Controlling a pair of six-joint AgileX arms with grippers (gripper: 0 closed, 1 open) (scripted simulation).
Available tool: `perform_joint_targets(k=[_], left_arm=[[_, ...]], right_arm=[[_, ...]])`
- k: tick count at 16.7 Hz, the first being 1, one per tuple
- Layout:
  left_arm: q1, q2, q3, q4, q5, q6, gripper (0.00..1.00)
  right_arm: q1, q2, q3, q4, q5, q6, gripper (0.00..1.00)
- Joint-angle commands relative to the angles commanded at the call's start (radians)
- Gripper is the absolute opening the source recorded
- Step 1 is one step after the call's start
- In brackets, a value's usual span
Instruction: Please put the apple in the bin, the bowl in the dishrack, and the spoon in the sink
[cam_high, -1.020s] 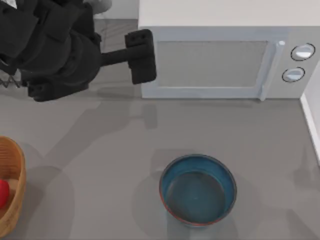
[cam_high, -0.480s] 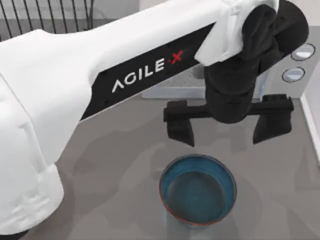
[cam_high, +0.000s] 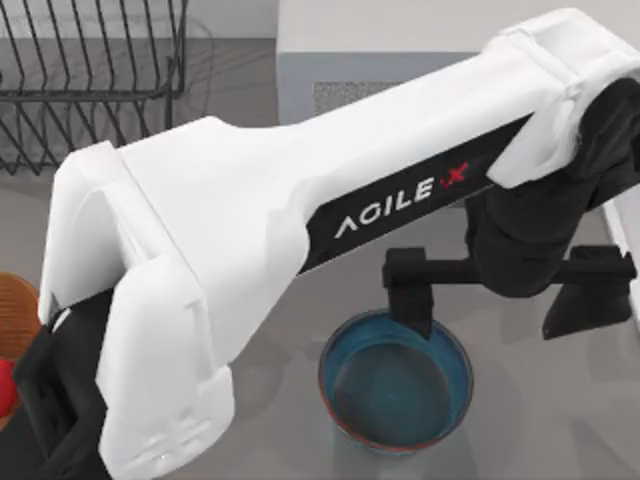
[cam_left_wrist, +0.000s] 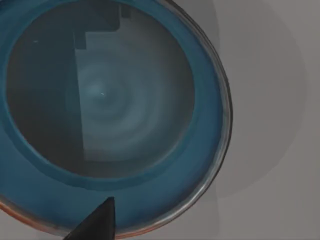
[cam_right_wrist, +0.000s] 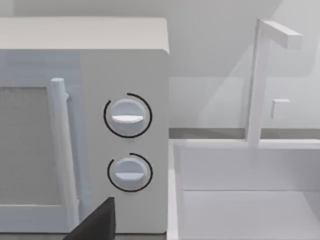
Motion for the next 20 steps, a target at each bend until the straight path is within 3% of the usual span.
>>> perform_joint_targets(k=[5,13,18,20], left_arm=[[0.004,-0.002,-0.043,0.042,0.0,0.004,1.0],[0.003,0.007,-0.368,0.376,0.0,0.003,1.0],[0.002,0.008,-0.383,0.391,0.0,0.002,1.0],[0.002,0.008,-0.383,0.391,0.0,0.002,0.85]], right_arm=[[0.0,0.0,0.0,0.0,0.0,0.0,1.0],[0.0,0.0,0.0,0.0,0.0,0.0,1.0],[0.0,0.0,0.0,0.0,0.0,0.0,1.0],[0.0,0.0,0.0,0.0,0.0,0.0,1.0]])
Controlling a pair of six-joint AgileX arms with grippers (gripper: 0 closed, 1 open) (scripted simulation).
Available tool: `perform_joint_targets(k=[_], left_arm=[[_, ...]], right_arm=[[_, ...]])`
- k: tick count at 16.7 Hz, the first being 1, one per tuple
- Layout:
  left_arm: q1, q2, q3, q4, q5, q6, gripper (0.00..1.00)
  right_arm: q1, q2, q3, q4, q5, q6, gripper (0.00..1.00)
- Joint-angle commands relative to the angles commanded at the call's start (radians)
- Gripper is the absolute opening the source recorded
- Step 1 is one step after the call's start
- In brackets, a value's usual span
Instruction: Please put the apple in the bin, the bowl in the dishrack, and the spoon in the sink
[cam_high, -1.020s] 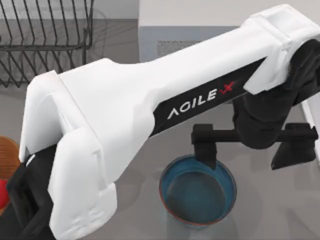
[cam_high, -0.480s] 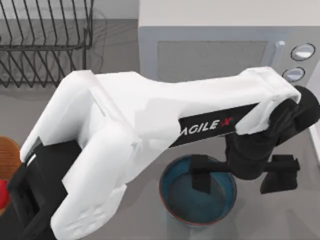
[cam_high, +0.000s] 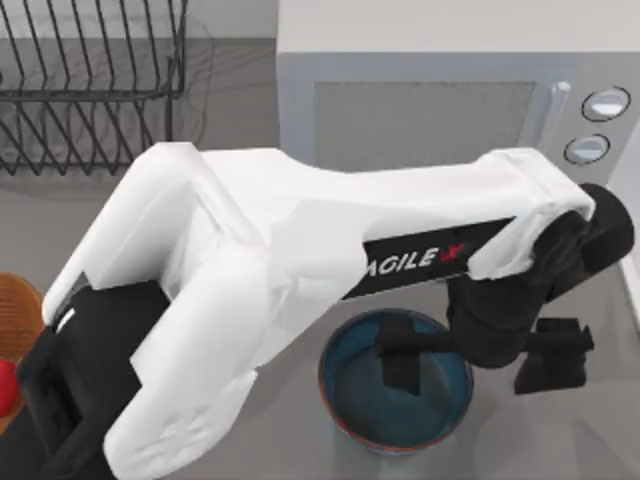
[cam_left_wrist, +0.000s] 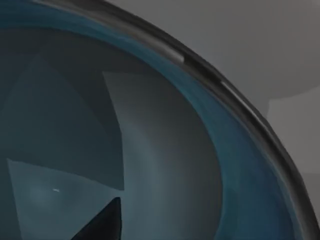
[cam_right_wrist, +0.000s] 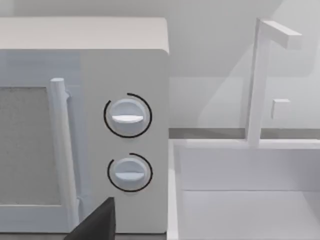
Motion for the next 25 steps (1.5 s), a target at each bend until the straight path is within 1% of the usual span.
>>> perform_joint_targets(k=[11,12,21,23,25], left_arm=[[0.0,0.0,0.0,0.0,0.0,0.0,0.02],[0.0,0.0,0.0,0.0,0.0,0.0,0.0],[0.001,-0.004,0.001,-0.003,0.0,0.001,0.0],[0.0,-0.003,0.038,-0.041,0.0,-0.002,0.0],[0.001,-0.006,0.117,-0.113,0.0,-0.005,0.0]], right_arm=[[0.0,0.0,0.0,0.0,0.0,0.0,1.0],[0.0,0.0,0.0,0.0,0.0,0.0,1.0],[0.0,0.0,0.0,0.0,0.0,0.0,1.0],[0.0,0.0,0.0,0.0,0.0,0.0,1.0],[0.0,0.0,0.0,0.0,0.0,0.0,1.0]])
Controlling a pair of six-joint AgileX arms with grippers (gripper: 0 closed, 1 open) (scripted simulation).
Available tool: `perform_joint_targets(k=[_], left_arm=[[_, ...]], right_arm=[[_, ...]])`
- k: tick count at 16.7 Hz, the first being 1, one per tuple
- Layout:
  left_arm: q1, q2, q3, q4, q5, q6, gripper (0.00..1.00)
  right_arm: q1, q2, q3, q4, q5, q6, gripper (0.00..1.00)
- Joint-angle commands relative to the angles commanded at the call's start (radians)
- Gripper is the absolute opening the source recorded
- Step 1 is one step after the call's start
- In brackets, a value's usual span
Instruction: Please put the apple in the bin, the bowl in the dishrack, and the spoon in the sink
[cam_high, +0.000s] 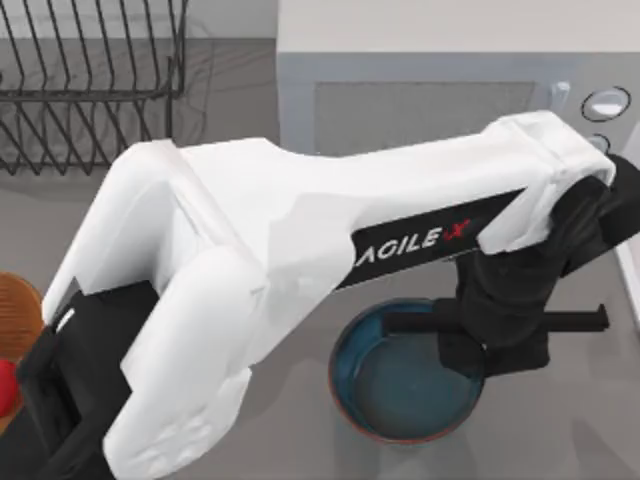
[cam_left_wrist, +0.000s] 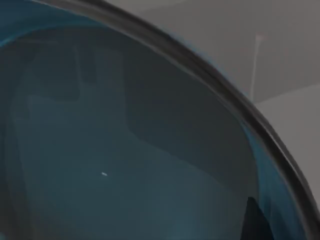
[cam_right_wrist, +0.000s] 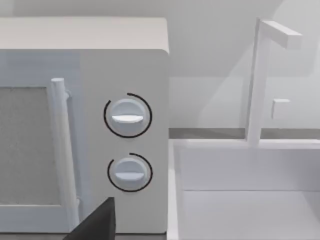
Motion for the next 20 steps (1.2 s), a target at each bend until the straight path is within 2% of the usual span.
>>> perform_joint_targets(k=[5,10,13,15,20], left_arm=[[-0.003,-0.002,0.225,-0.236,0.0,0.001,0.0],[-0.002,-0.005,0.267,-0.28,0.0,0.004,0.0],[0.01,-0.014,0.256,-0.266,0.001,0.013,0.0],[0.056,-0.063,0.212,-0.219,0.008,0.051,0.0],[0.295,-0.345,-0.013,0.027,0.046,0.246,0.0]], right_arm=[[0.0,0.0,0.0,0.0,0.0,0.0,1.0],[0.0,0.0,0.0,0.0,0.0,0.0,1.0],[0.0,0.0,0.0,0.0,0.0,0.0,1.0],[0.0,0.0,0.0,0.0,0.0,0.0,1.0],[0.0,0.0,0.0,0.0,0.0,0.0,1.0]])
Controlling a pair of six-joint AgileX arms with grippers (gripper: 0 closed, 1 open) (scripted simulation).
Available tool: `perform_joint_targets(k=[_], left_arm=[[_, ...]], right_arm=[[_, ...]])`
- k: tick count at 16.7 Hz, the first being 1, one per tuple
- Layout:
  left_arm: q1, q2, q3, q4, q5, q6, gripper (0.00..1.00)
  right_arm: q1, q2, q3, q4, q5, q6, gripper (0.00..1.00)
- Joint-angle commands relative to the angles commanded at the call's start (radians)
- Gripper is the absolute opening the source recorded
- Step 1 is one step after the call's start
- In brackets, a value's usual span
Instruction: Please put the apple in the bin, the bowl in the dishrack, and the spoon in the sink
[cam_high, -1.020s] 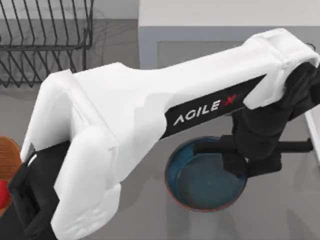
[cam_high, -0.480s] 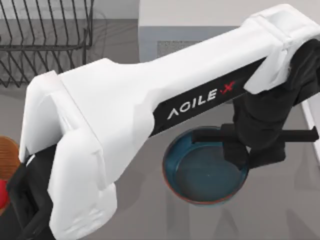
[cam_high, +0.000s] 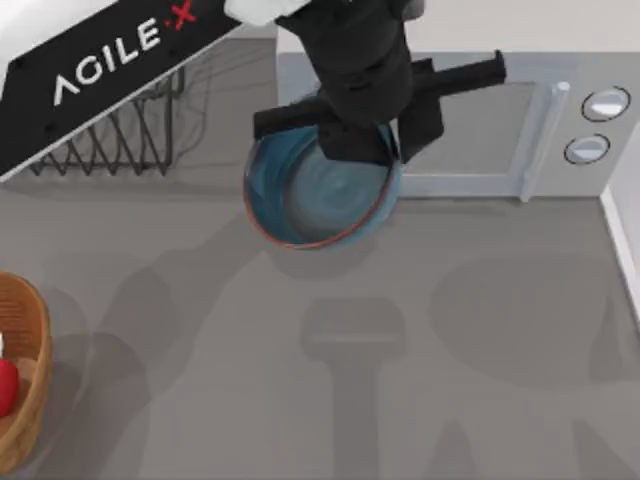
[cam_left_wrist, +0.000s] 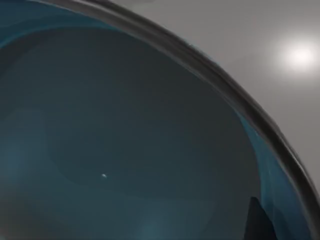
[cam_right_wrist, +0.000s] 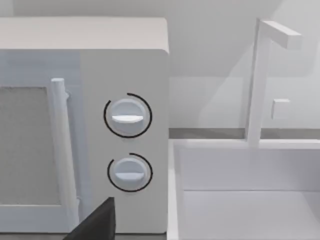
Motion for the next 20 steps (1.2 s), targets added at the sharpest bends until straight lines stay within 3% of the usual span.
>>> perform_joint_targets(k=[12,16,20], left_arm=[[0.792,-1.003,-0.793,0.836,0.131,0.668,0.0],[0.924,-1.144,-0.926,0.974,0.154,0.78,0.0],[0.932,-1.152,-0.934,0.981,0.156,0.787,0.0]], right_arm=[[0.0,0.0,0.0,0.0,0.0,0.0,1.0],[0.0,0.0,0.0,0.0,0.0,0.0,1.0],[0.0,0.0,0.0,0.0,0.0,0.0,1.0]])
